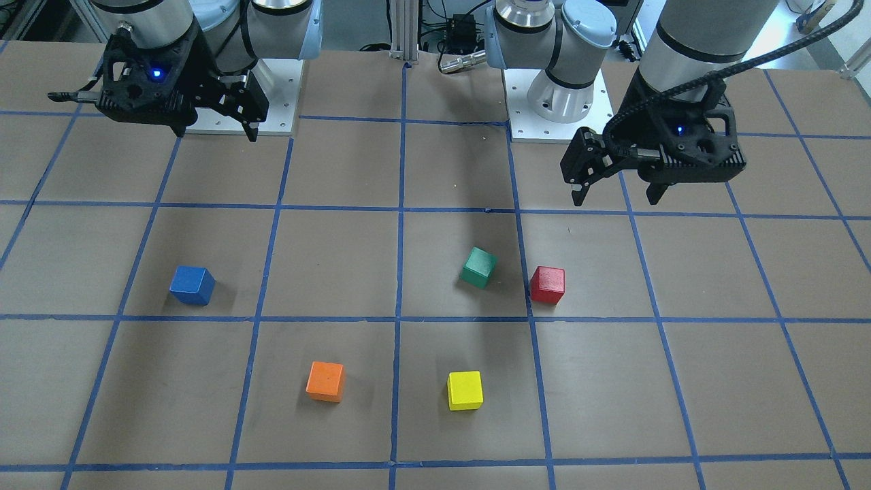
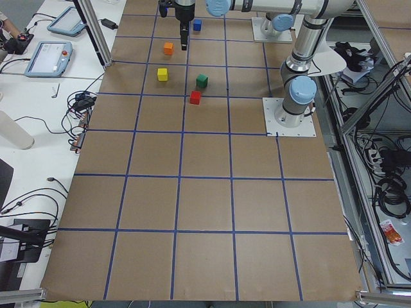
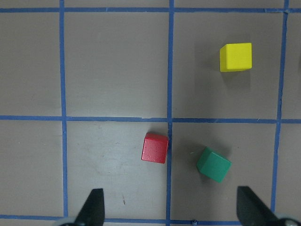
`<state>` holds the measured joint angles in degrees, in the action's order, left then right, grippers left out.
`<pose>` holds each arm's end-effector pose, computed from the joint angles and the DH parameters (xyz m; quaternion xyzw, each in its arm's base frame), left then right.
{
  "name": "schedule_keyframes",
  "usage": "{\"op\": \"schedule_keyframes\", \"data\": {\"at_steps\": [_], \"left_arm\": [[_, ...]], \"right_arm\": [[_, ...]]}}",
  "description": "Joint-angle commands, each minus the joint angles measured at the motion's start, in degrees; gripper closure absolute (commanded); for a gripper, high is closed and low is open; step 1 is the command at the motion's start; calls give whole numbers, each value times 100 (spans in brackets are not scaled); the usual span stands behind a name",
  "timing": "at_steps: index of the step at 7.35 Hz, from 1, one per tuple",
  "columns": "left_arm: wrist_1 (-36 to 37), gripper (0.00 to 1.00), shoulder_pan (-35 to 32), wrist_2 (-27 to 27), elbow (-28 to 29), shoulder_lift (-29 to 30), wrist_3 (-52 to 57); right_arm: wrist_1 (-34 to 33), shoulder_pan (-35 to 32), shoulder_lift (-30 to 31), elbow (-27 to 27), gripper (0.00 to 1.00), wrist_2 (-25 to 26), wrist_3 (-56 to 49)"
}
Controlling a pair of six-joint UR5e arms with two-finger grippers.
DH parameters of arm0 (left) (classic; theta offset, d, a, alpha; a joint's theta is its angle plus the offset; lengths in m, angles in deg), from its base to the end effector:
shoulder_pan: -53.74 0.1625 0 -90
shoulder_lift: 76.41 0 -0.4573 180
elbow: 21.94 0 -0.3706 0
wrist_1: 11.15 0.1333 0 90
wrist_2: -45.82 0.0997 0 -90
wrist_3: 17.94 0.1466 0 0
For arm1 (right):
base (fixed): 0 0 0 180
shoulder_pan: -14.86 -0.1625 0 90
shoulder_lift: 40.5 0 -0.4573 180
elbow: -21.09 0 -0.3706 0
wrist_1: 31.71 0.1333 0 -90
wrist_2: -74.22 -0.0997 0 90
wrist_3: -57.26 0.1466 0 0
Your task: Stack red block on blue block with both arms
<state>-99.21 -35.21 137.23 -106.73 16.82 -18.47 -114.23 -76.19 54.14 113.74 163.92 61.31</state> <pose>-0.1204 -0.5079 0.4925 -0.0142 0.9992 -0.0341 0.0125 0.1417 -0.4161 0.4757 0.0263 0.9985 0.0480 0.0005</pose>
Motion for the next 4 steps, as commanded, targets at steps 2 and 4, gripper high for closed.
{"op": "schedule_keyframes", "data": {"at_steps": [2, 4], "left_arm": [[9, 0, 0, 0, -3, 12, 0], [9, 0, -9, 0, 6, 29, 0]], "right_arm": [[-10, 0, -7, 7, 0, -5, 0], [-18, 0, -7, 16, 0, -5, 0]]}}
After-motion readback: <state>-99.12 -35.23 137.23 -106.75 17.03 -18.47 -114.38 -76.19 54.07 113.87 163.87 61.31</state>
